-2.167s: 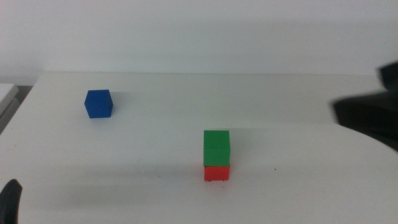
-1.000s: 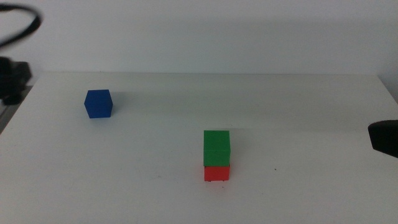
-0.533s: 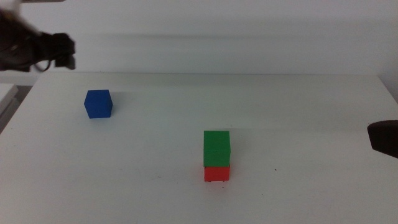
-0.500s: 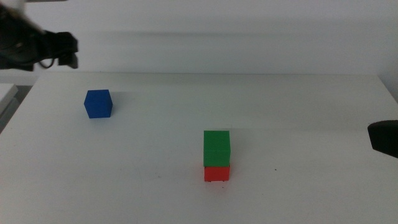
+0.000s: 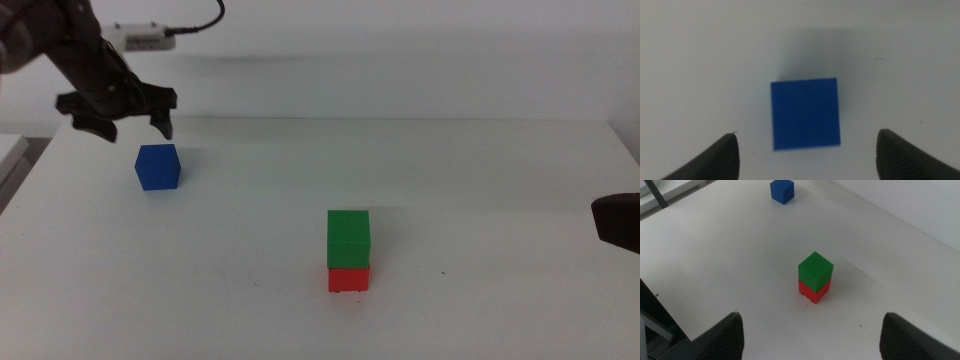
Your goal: Stack red cubes first, then green, then blue cubes in a specific spot.
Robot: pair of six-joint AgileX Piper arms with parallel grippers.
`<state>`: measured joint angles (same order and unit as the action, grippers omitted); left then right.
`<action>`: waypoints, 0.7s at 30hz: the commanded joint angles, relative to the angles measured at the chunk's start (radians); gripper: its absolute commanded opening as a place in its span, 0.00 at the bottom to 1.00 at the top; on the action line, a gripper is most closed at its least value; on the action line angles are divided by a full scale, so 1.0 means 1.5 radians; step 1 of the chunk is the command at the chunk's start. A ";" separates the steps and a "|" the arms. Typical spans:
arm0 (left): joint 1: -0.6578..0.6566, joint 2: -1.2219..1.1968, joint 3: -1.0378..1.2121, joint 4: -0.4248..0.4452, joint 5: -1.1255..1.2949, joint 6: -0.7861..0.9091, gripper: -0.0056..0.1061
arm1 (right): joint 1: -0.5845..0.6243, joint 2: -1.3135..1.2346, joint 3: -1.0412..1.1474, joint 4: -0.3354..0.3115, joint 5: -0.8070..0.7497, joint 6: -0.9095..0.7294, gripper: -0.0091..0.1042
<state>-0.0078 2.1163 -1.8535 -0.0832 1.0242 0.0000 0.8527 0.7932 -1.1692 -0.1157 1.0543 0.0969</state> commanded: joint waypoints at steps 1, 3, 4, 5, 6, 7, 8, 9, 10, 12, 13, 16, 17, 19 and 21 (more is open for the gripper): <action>0.004 0.030 -0.023 -0.023 0.008 0.000 0.89 | -0.004 0.000 0.002 -0.002 -0.005 -0.005 0.90; 0.004 0.049 -0.024 -0.032 0.004 0.000 0.89 | -0.004 0.000 0.002 -0.002 -0.005 -0.005 0.90; 0.004 0.059 -0.024 -0.031 -0.001 0.000 0.89 | -0.004 0.000 0.002 -0.002 -0.005 -0.005 0.90; 0.004 0.068 -0.024 -0.032 -0.007 0.006 0.89 | -0.004 0.000 0.002 -0.001 -0.005 -0.005 0.90; 0.004 0.076 -0.024 -0.032 -0.013 0.012 0.89 | -0.004 0.000 0.002 -0.001 -0.005 -0.005 0.90; 0.004 0.093 -0.024 -0.028 -0.032 0.020 0.89 | -0.004 0.000 0.002 -0.001 -0.005 -0.005 0.90; 0.004 0.101 -0.024 -0.022 -0.040 0.024 0.89 | -0.004 0.000 0.002 -0.001 -0.005 -0.005 0.90; 0.004 0.110 -0.024 -0.020 -0.048 0.030 0.89 | -0.004 0.000 0.002 -0.001 -0.005 -0.001 0.90; 0.004 0.115 -0.024 -0.021 -0.055 0.032 0.89 | -0.004 0.000 0.002 -0.001 -0.005 0.000 0.90; 0.004 0.123 -0.024 -0.021 -0.067 0.032 0.89 | -0.004 0.000 0.002 -0.001 -0.005 0.000 0.90; 0.004 0.124 -0.023 -0.021 -0.072 0.032 0.88 | -0.004 0.000 0.002 -0.001 -0.005 0.000 0.90; 0.004 0.125 -0.023 -0.026 -0.089 0.032 0.79 | -0.004 0.000 0.002 -0.001 -0.005 0.000 0.90; 0.004 0.125 -0.023 -0.031 -0.093 0.032 0.74 | -0.004 0.000 0.002 -0.001 -0.005 0.000 0.90; 0.004 0.125 -0.023 -0.039 -0.096 0.032 0.58 | -0.004 0.000 0.002 -0.001 -0.005 0.000 0.90; 0.004 0.125 -0.023 -0.039 -0.088 0.031 0.38 | -0.004 0.000 0.002 -0.001 -0.005 0.000 0.90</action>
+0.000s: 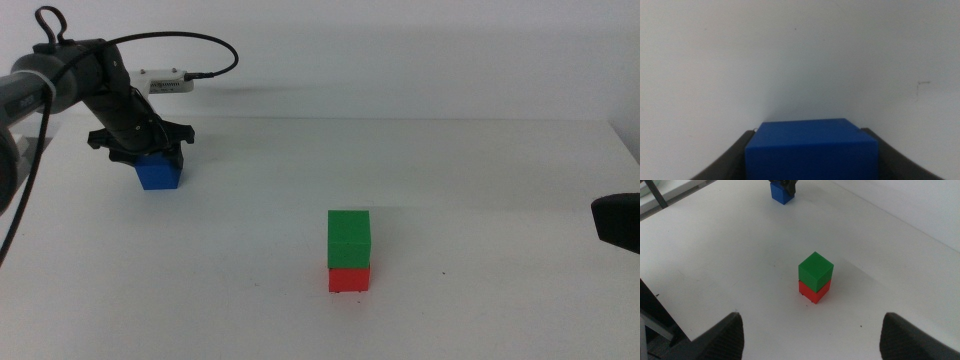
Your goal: Stack red cubes first, then green, then blue cubes in a specific spot.
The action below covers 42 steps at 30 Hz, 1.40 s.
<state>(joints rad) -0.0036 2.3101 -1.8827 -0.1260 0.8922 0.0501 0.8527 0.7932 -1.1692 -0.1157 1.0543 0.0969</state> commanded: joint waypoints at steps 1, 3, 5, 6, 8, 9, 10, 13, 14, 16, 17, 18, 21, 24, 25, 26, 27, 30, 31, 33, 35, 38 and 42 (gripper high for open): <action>0.001 -0.009 -0.003 -0.010 0.006 -0.003 0.27 | -0.004 0.000 0.002 -0.001 -0.005 0.000 0.90; 0.000 -0.027 -0.002 -0.012 0.031 -0.001 0.04 | -0.004 0.000 0.002 -0.001 -0.005 0.000 0.90; -0.007 -0.058 0.008 -0.011 0.053 -0.002 0.03 | -0.004 0.000 0.002 -0.001 -0.005 0.000 0.90; -0.013 -0.083 0.027 -0.008 0.055 -0.003 0.03 | -0.004 0.000 0.002 -0.001 -0.005 0.000 0.90; -0.029 -0.148 0.096 0.000 0.038 -0.033 0.03 | -0.004 0.000 0.002 -0.001 -0.005 0.000 0.90; -0.043 -0.188 0.143 0.012 0.023 -0.070 0.03 | -0.004 0.000 0.002 -0.001 -0.005 0.000 0.90; -0.060 -0.231 0.194 0.034 0.007 -0.118 0.03 | -0.004 0.000 0.002 -0.001 -0.005 0.000 0.90; -0.145 -0.347 0.309 0.119 -0.013 -0.244 0.03 | -0.004 0.000 0.002 -0.001 -0.005 0.000 0.90; -0.174 -0.373 0.328 0.142 -0.013 -0.266 0.03 | -0.004 0.000 0.002 -0.001 -0.005 0.000 0.90; -0.252 -0.415 0.344 0.191 -0.008 -0.361 0.03 | -0.004 0.000 0.002 -0.001 -0.005 0.000 0.90; -0.284 -0.423 0.341 0.216 0.000 -0.433 0.03 | -0.004 0.000 0.002 -0.001 -0.005 0.000 0.90; -0.322 -0.426 0.338 0.239 0.005 -0.497 0.03 | -0.004 0.000 0.002 -0.001 -0.005 0.000 0.90; -0.422 -0.426 0.328 0.271 0.027 -0.571 0.03 | -0.004 0.000 0.002 -0.001 -0.005 0.000 0.90; -0.484 -0.419 0.316 0.267 0.003 -0.590 0.03 | -0.004 0.000 0.002 -0.001 -0.005 0.000 0.90; -0.500 -0.414 0.309 0.267 -0.002 -0.605 0.03 | -0.004 0.000 0.002 -0.001 -0.005 0.000 0.90; -0.510 -0.409 0.306 0.267 -0.004 -0.616 0.03 | -0.004 0.000 0.002 -0.001 -0.005 0.000 0.90; -0.521 -0.403 0.301 0.267 -0.005 -0.629 0.03 | -0.004 0.000 0.002 -0.001 -0.005 0.000 0.90; -0.538 -0.379 0.277 0.275 -0.003 -0.645 0.03 | -0.004 0.000 0.002 -0.001 -0.005 0.000 0.90; -0.543 -0.369 0.266 0.278 0.006 -0.650 0.03 | -0.004 0.000 0.002 -0.001 -0.005 0.000 0.90; -0.543 -0.349 0.239 0.275 0.038 -0.656 0.03 | -0.004 0.000 0.002 -0.001 -0.005 0.000 0.90; -0.543 -0.328 0.208 0.272 0.076 -0.655 0.03 | -0.004 0.000 0.002 -0.001 -0.005 0.000 0.90; -0.543 -0.313 0.184 0.269 0.087 -0.655 0.03 | -0.004 0.000 0.002 -0.001 -0.005 0.000 0.90; -0.543 -0.307 0.182 0.269 0.077 -0.668 0.03 | -0.004 0.000 0.002 -0.001 -0.005 0.000 0.90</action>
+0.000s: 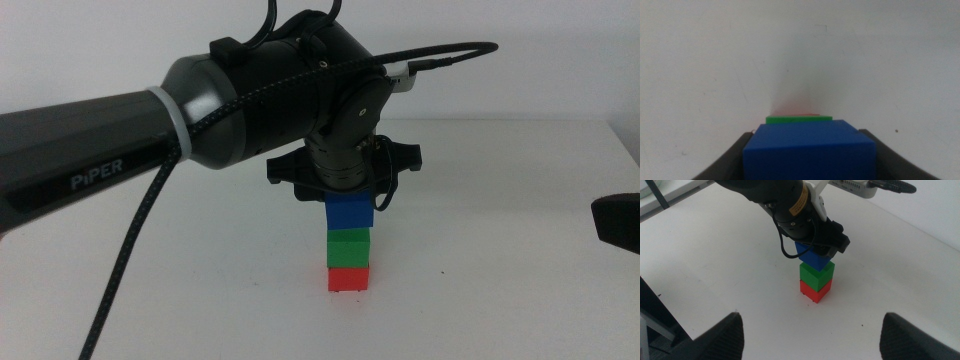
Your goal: Stack red cubes first, then green, then blue cubes in a specific spot.
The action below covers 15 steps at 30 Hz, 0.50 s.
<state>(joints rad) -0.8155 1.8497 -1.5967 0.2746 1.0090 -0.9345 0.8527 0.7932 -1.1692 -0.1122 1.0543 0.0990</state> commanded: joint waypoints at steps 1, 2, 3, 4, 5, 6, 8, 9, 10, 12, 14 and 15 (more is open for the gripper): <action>-0.002 0.000 -0.008 0.001 -0.001 -0.015 0.03 | -0.004 0.000 0.002 -0.003 -0.005 -0.002 0.90; -0.002 0.000 -0.008 0.001 0.000 -0.025 0.03 | -0.004 0.000 0.002 -0.003 -0.005 -0.002 0.90; -0.002 0.000 -0.007 0.001 0.000 -0.029 0.03 | -0.004 0.000 0.002 -0.003 -0.005 -0.002 0.90; -0.002 0.000 -0.006 0.001 0.000 -0.029 0.03 | -0.004 0.000 0.002 -0.003 -0.005 -0.002 0.90; -0.002 0.001 -0.005 0.003 0.000 -0.029 0.03 | -0.004 0.000 0.002 -0.003 -0.005 -0.002 0.90; -0.002 0.003 -0.005 0.003 0.003 -0.029 0.03 | -0.004 0.000 0.002 -0.003 -0.005 -0.002 0.90; -0.002 0.009 -0.005 0.003 0.008 -0.026 0.03 | -0.004 0.000 0.002 -0.003 -0.005 -0.002 0.90; -0.002 0.013 -0.005 0.003 0.010 -0.026 0.03 | -0.004 0.000 0.002 -0.003 -0.005 -0.002 0.90; -0.002 0.016 -0.005 0.002 0.010 -0.023 0.03 | -0.004 0.000 0.002 -0.003 -0.005 -0.002 0.90; -0.002 0.019 -0.005 0.003 0.010 -0.020 0.03 | -0.004 0.000 0.002 -0.003 -0.005 -0.002 0.90; -0.002 0.021 -0.005 0.005 0.010 -0.015 0.03 | -0.004 0.000 0.002 -0.003 -0.005 -0.002 0.90; -0.002 0.021 -0.005 0.006 0.009 -0.013 0.03 | -0.004 0.000 0.002 -0.003 -0.005 -0.002 0.90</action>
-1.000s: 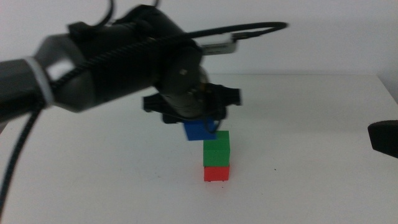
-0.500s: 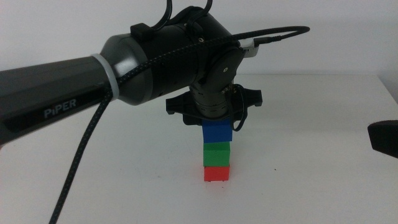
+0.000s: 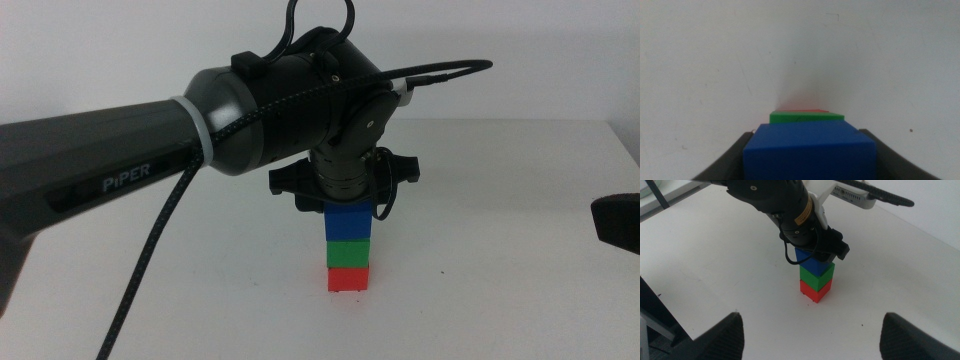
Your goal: Stack red cubes first, then green, then blue cubes in a specific spot.
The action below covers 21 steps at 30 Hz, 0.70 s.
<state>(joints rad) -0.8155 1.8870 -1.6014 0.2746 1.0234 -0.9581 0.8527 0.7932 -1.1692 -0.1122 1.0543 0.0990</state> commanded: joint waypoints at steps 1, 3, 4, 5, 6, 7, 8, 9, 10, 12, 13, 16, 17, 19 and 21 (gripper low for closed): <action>-0.002 -0.004 -0.002 0.006 -0.001 0.003 0.03 | -0.004 0.000 0.002 -0.003 -0.005 -0.002 0.90; -0.002 -0.003 -0.002 0.006 -0.002 0.003 0.03 | -0.004 0.000 0.002 -0.003 -0.005 -0.002 0.90; -0.002 0.001 -0.002 -0.005 0.001 0.007 0.03 | -0.004 0.000 0.002 -0.003 -0.005 -0.002 0.90; -0.002 0.005 -0.001 -0.010 0.002 0.011 0.03 | -0.004 0.000 0.002 -0.003 -0.005 -0.002 0.90; -0.002 0.007 -0.001 -0.016 0.002 0.012 0.03 | -0.004 0.000 0.002 -0.003 -0.005 -0.002 0.90; -0.002 0.008 -0.001 -0.015 0.002 0.017 0.03 | -0.004 0.000 0.002 -0.003 -0.005 -0.002 0.90; -0.002 0.008 -0.001 -0.014 0.001 0.023 0.03 | -0.004 0.000 0.002 -0.003 -0.005 -0.002 0.90; -0.002 0.008 -0.001 -0.014 0.001 0.026 0.03 | -0.004 0.000 0.002 -0.003 -0.005 -0.002 0.90; -0.002 0.008 -0.001 -0.014 0.001 0.028 0.03 | -0.004 0.000 0.002 -0.003 -0.005 -0.002 0.90; -0.002 0.008 -0.001 -0.011 0.001 0.030 0.03 | -0.004 0.000 0.002 -0.003 -0.005 -0.002 0.90; -0.002 0.008 -0.001 -0.008 0.001 0.030 0.03 | -0.004 0.000 0.002 -0.003 -0.005 -0.002 0.90; -0.002 0.008 -0.001 0.000 -0.004 0.030 0.03 | -0.004 0.000 0.002 -0.003 -0.005 -0.002 0.90; -0.002 0.008 -0.001 0.001 -0.004 0.031 0.03 | -0.004 0.000 0.002 -0.003 -0.005 -0.002 0.90; -0.002 0.008 -0.001 0.001 -0.008 0.044 0.03 | -0.004 0.000 0.002 -0.003 -0.005 -0.002 0.90; -0.002 0.008 -0.001 0.001 -0.012 0.046 0.03 | -0.004 0.000 0.002 -0.003 -0.005 -0.002 0.90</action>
<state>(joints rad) -0.8158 1.9047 -1.6014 0.2631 1.0177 -0.8957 0.8527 0.7932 -1.1692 -0.1122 1.0543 0.0990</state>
